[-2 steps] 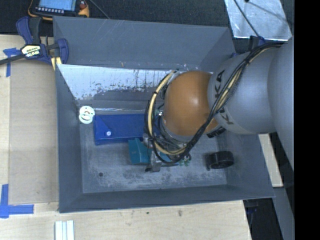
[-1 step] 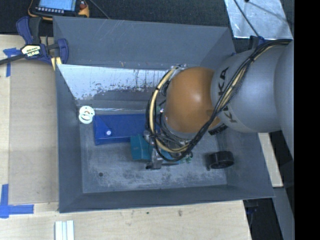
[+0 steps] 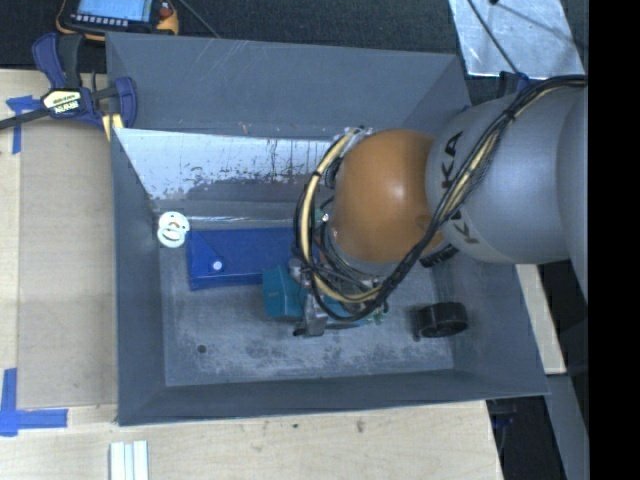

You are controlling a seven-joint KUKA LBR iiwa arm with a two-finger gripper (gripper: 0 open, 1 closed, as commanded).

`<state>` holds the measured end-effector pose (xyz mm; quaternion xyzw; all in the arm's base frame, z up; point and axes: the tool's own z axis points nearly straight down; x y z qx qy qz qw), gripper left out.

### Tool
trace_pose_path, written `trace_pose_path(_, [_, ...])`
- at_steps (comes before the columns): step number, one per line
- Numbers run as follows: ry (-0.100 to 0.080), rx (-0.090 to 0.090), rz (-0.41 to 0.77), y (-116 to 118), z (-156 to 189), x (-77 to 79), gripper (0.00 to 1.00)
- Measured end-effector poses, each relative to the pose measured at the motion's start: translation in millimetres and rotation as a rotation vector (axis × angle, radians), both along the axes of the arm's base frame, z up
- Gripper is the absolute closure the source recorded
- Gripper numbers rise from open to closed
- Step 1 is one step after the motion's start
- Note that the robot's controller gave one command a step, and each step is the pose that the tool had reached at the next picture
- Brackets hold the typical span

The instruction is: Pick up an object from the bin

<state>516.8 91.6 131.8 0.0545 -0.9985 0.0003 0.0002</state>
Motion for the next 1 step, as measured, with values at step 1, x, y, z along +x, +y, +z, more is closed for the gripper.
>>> trace_pose_path(1, [0.0,0.0,0.0,0.0,5.5,-0.1,1.0])
